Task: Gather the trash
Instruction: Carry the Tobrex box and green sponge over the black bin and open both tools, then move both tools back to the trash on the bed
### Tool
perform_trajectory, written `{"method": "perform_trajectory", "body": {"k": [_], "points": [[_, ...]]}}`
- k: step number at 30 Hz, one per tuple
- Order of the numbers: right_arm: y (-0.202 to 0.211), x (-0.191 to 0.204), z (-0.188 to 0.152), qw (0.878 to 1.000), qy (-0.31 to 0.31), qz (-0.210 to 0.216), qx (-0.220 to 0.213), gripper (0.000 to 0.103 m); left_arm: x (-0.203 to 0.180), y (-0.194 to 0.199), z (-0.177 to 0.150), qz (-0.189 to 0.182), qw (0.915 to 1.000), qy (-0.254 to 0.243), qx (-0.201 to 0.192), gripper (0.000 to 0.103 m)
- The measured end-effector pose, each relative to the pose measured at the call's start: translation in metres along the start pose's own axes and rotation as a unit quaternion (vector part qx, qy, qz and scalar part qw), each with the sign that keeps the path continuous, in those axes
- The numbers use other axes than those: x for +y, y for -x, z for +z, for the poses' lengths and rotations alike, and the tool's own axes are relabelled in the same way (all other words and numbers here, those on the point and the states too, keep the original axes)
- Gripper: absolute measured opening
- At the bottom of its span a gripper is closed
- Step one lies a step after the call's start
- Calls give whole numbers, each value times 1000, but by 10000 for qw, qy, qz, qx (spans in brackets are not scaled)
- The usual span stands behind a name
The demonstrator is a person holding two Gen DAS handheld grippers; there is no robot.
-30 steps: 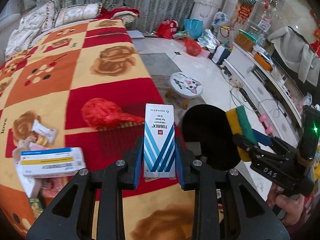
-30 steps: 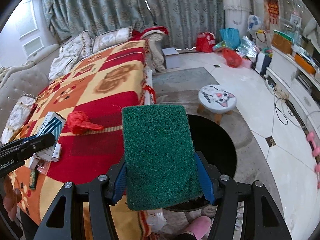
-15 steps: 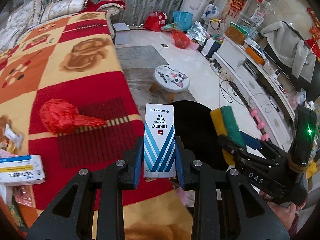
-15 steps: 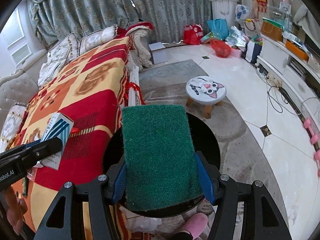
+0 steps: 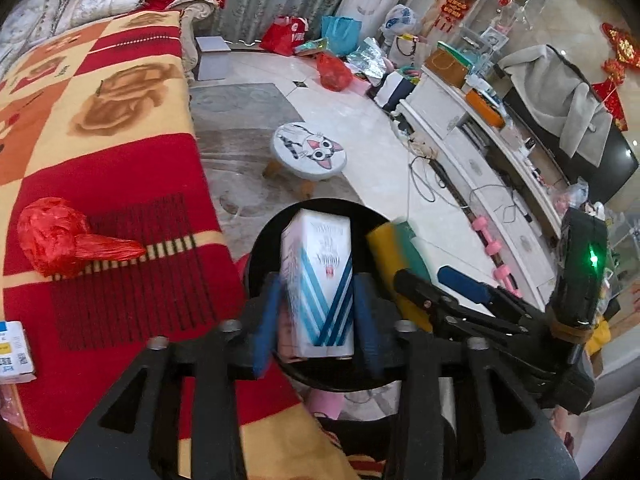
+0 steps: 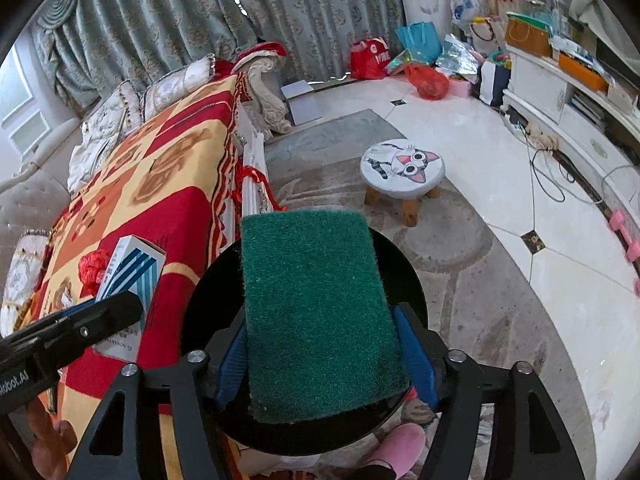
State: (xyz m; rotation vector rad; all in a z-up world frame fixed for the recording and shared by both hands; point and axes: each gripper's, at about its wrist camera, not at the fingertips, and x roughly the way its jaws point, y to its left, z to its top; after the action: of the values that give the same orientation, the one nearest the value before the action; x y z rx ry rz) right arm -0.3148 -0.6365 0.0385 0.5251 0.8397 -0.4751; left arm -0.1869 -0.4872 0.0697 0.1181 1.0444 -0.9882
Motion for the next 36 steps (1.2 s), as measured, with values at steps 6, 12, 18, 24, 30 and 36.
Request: {"method": "perform_trajectory", "body": {"k": [6,12,18,24,30,36], "points": [[2,1,-3,10000,-18,40,-18,74,2,5,-2,15,10000,67,-54,61],[4,8,-9,9999,99,30,36,74,10,20,-10,477,9988,37,-144,61],[13,25,-13,9995,302,17,-13,74,19,42,-20,847,9959,27,-311,61],[23,53,-16,9984,556,95,-56,74,36,64,-32,1204,9919,24,-404,61],[23,88,-24,9963,815,268,10,75,61,88,-49,1441,9886,181,-408,61],[16,128,-35,9919,1156,496,164,75,94,117,-69,1748,9831,329,-437,61]]}}
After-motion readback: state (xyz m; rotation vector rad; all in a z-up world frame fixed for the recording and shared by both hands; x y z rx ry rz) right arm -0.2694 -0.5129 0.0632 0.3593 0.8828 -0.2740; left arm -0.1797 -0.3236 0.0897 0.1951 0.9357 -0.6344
